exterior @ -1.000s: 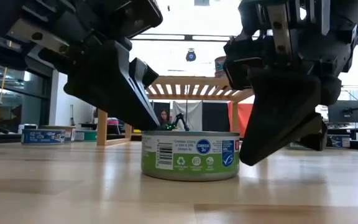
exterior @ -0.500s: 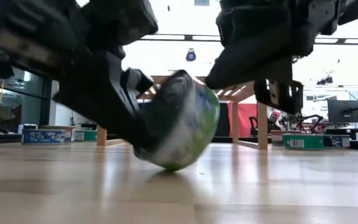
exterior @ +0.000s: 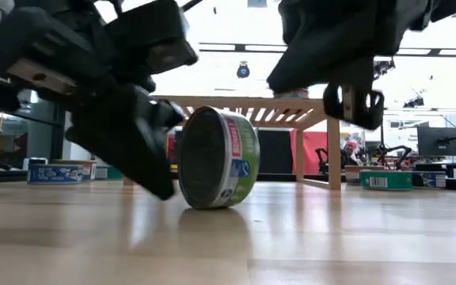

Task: Stack canned seafood by type on shelf
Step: Put the green tuna can on the shelf

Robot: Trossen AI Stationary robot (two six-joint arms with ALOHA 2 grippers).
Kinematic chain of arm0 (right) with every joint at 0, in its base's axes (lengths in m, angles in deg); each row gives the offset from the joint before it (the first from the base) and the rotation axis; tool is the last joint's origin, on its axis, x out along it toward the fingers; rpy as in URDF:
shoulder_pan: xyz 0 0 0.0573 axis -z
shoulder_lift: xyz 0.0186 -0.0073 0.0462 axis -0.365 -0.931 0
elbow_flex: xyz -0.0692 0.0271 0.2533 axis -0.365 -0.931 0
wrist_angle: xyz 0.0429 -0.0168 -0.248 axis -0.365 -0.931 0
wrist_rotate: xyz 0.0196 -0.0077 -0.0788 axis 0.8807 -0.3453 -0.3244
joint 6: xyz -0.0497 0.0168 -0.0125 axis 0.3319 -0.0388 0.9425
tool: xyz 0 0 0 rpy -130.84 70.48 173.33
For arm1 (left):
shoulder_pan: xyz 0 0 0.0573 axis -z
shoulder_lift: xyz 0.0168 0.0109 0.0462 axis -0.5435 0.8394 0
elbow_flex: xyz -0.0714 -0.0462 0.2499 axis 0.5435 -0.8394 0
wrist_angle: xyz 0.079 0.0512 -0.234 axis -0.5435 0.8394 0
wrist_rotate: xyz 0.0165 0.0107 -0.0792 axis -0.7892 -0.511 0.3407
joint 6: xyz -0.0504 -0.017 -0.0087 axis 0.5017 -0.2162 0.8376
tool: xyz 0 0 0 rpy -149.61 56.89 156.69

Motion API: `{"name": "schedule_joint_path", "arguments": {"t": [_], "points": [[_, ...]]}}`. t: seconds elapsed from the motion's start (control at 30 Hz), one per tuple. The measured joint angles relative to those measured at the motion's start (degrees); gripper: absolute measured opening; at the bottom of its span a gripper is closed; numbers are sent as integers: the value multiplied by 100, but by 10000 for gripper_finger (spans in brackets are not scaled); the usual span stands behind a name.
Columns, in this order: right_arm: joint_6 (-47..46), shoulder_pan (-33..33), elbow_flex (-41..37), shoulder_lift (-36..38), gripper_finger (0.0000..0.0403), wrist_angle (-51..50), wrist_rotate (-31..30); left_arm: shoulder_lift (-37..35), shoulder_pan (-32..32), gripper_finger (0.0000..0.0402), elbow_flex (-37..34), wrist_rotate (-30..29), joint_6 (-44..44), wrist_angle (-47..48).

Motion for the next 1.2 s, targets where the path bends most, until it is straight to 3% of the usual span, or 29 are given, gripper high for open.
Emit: {"name": "schedule_joint_path", "arguments": {"t": [0.1, 0.27, 0.43, 0.53, 0.63, 0.77, 0.97, 1.2], "points": [[99, -32, 191, 347, 0, -453, -10, -329, 15, 0, 0, 140, 243, 775], [1265, -22, 1950, 60, 0, -2901, -469, -1172, 21, 0, -346, 267, 311, 1065], [1691, 143, 3452, -705, 0, -4339, -1361, -2724, -111, 0, -1281, 261, 841, 601], [1658, 264, 3877, -1018, 8, -4792, -1421, -3870, -153, 0, -1640, 182, 1215, 514], [1482, 410, 3960, -1203, 46, -4839, -1165, -4887, -158, 0, -1801, -157, 1545, 521], [1047, 641, 3967, -1413, 142, -4790, -986, -5883, -159, 0, -1803, -469, 1650, 493], [977, 849, 3969, -1419, 284, -4761, -932, -6622, -159, 0, -1805, -511, 1646, 515], [694, 889, 3969, -1680, 309, -4755, -502, -6632, -159, 0, -1805, -511, 1449, 539]]}}
